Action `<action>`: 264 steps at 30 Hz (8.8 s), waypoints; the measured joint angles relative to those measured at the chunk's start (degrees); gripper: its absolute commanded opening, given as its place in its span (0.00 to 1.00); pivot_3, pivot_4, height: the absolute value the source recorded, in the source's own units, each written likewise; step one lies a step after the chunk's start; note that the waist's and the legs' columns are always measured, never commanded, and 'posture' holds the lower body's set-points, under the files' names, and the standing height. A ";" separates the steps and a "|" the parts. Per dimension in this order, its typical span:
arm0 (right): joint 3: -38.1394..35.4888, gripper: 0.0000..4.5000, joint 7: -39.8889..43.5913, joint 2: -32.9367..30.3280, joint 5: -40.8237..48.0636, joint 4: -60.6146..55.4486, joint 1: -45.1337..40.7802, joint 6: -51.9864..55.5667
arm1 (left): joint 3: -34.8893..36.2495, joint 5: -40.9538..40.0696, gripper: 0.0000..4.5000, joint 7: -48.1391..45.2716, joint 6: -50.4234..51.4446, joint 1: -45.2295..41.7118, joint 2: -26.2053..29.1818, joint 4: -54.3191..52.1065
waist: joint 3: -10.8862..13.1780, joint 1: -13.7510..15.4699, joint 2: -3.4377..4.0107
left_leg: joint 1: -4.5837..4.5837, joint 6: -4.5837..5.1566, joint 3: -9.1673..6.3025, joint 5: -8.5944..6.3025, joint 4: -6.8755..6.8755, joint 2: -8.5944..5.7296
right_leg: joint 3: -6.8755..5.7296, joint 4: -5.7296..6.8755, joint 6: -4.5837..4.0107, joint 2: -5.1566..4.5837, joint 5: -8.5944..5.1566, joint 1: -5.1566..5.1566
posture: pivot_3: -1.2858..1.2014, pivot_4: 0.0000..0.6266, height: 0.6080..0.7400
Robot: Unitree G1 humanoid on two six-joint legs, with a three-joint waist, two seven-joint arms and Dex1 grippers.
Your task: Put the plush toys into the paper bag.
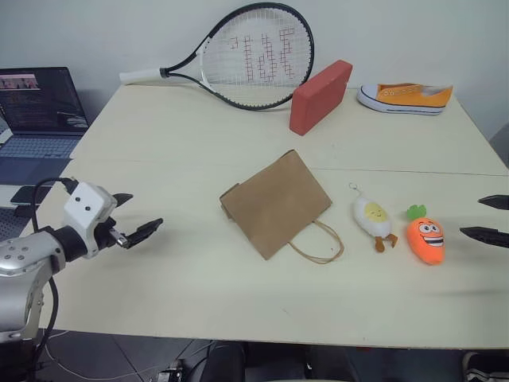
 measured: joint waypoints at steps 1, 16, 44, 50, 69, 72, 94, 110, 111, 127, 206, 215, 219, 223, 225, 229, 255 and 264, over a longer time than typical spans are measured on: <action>0.00 1.00 0.00 0.00 0.00 0.00 0.00 0.00 | -0.19 -0.08 0.99 -0.07 0.01 -0.12 0.00 0.15 | 0.00 0.00 0.00 | 0.00 0.00 0.00 0.00 0.01 0.00 | 0.00 0.00 0.00 0.00 0.00 0.00 | 0.52 0.24 1.00; 0.85 1.00 -0.16 0.02 -0.27 1.81 -3.23 -1.07 | 0.39 -0.09 0.99 -1.03 -2.82 0.80 0.00 2.20 | 0.00 -0.10 0.00 | 0.01 0.00 0.04 0.00 0.06 0.03 | 0.01 0.00 -0.02 0.01 0.06 0.00 | 0.52 0.24 1.00; 0.02 1.00 -0.07 0.77 1.33 -6.93 1.91 0.84 | -7.05 -2.54 0.99 -6.09 -1.46 -1.33 0.21 -12.05 | -0.07 0.18 0.11 | 0.02 0.01 0.02 0.01 0.18 0.03 | 0.03 0.06 0.28 0.05 0.29 0.05 | 0.52 0.24 1.00; -6.87 1.00 -0.72 1.29 4.82 -25.02 11.72 9.18 | -21.50 -2.10 0.99 -5.15 2.74 -11.97 -7.21 -17.07 | -0.16 0.35 0.23 | 0.03 0.01 0.00 0.01 0.30 0.01 | 0.05 0.10 0.44 0.07 0.38 0.13 | 0.52 0.24 1.00; -15.27 1.00 -10.68 11.30 19.03 -59.68 25.29 27.84 | -50.07 15.14 0.99 -6.37 -6.78 -29.27 -31.08 8.49 | -0.18 1.52 0.18 | -0.10 0.03 -0.05 0.02 0.61 0.00 | 0.07 0.08 0.53 0.14 0.46 0.17 | 0.52 0.24 1.00; -16.44 1.00 -11.17 11.28 19.60 -60.32 25.80 28.17 | -50.49 16.94 0.99 -5.35 -8.33 -31.08 -34.43 11.95 | -0.18 1.70 0.18 | -0.11 0.03 -0.06 0.02 0.67 0.01 | 0.06 0.09 0.55 0.14 0.47 0.17 | 0.52 0.24 1.00; -17.10 1.00 -13.91 11.99 20.27 -62.90 27.49 28.74 | -49.42 17.44 0.00 -8.95 -11.39 -32.16 -38.53 18.59 | -0.19 1.69 0.19 | -0.17 0.03 -0.04 0.02 0.89 0.03 | 0.06 0.09 0.52 0.14 0.46 0.19 | 0.52 0.24 1.00; 8.52 0.81 -31.88 24.32 17.21 -60.93 11.93 27.63 | -32.09 -6.15 0.00 -13.52 15.34 -36.30 -33.74 4.11 | -0.18 1.55 0.17 | -0.19 0.03 -0.11 0.02 0.91 0.02 | 0.02 0.08 0.51 0.14 0.45 0.19 | 0.52 0.24 1.00; 10.29 0.74 -32.89 25.56 16.55 -60.42 11.09 27.52 | -31.28 -7.37 0.00 -13.48 16.56 -36.86 -33.70 4.08 | -0.18 1.54 0.17 | -0.19 0.03 -0.12 0.02 0.91 0.01 | 0.02 0.08 0.50 0.14 0.45 0.18 | 0.52 0.24 1.00; 28.37 0.01 -44.40 44.45 3.46 -43.75 -2.57 20.06 | -28.24 -14.51 0.00 -11.51 24.45 -37.77 -31.92 0.75 | -0.18 0.88 0.18 | -0.16 0.03 -0.19 0.02 0.87 0.01 | 0.03 0.17 0.51 0.19 0.51 0.14 | 0.52 0.24 1.00; 31.12 0.01 -56.53 62.13 -12.99 -30.62 -8.80 13.90 | -20.70 -16.68 0.00 0.69 17.24 -38.72 -23.55 -7.07 | -0.33 -0.13 -0.06 | 0.02 0.00 -0.42 0.04 0.23 0.24 | 0.05 0.81 -0.10 0.55 0.10 -0.27 | 0.52 0.24 1.00; 26.66 0.01 -47.91 51.04 -2.69 -48.28 -5.37 25.17 | -22.81 -16.62 0.00 0.17 16.98 -37.67 -24.78 -7.30 | -0.32 -0.08 -0.07 | 0.02 0.00 -0.39 0.05 0.25 0.26 | 0.07 0.79 -0.13 0.57 0.08 -0.25 | 0.52 0.24 1.00; 20.10 0.01 -44.81 45.17 3.16 -54.01 -5.08 29.12 | -23.52 -16.73 0.00 -0.05 17.04 -36.34 -25.31 -8.26 | -0.31 0.04 -0.09 | -0.02 0.00 -0.39 0.04 0.24 0.25 | 0.06 0.75 -0.12 0.57 0.08 -0.25 | 0.52 0.24 1.00; 13.15 0.01 -42.52 37.33 4.86 -54.94 -3.33 29.54 | -25.53 -16.75 0.00 -1.11 17.18 -34.31 -25.61 -9.31 | -0.30 0.11 -0.11 | -0.02 0.00 -0.38 0.04 0.25 0.25 | 0.06 0.75 -0.20 0.56 0.03 -0.24 | 0.52 0.24 1.00; 11.32 0.09 -41.68 33.49 3.81 -54.20 -1.41 27.60 | -26.70 -16.73 0.00 -1.61 17.17 -33.69 -25.84 -9.50 | -0.29 0.15 -0.12 | -0.01 0.00 -0.37 0.04 0.25 0.25 | 0.06 0.73 -0.42 0.56 -0.10 -0.22 | 0.52 0.24 1.00; 11.54 0.37 -38.98 27.26 -1.03 -52.89 5.62 20.69 | -27.84 -16.45 0.00 -2.69 17.03 -32.45 -25.63 -9.50 | -0.27 0.13 -0.16 | -0.02 0.00 -0.35 0.04 0.24 0.26 | 0.06 0.74 -0.44 0.56 -0.12 -0.23 | 0.52 0.24 1.00; 21.28 0.32 -42.35 25.69 -31.24 -30.37 9.57 -14.53 | -25.05 -17.32 0.00 -2.24 17.03 -31.58 -24.83 -9.41 | -0.24 0.05 -0.22 | 0.07 0.00 -0.29 0.05 0.31 0.25 | 0.16 0.73 -0.44 0.55 -0.12 -0.12 | 0.52 0.24 1.00; 21.98 0.01 -44.83 28.23 -33.19 -27.48 6.17 -13.84 | -24.99 -17.34 0.00 -2.30 17.12 -31.43 -24.09 -9.43 | -0.24 0.02 -0.22 | 0.12 0.00 -0.28 0.05 0.31 0.24 | 0.18 0.75 -0.44 0.55 -0.12 -0.09 | 0.52 0.24 1.00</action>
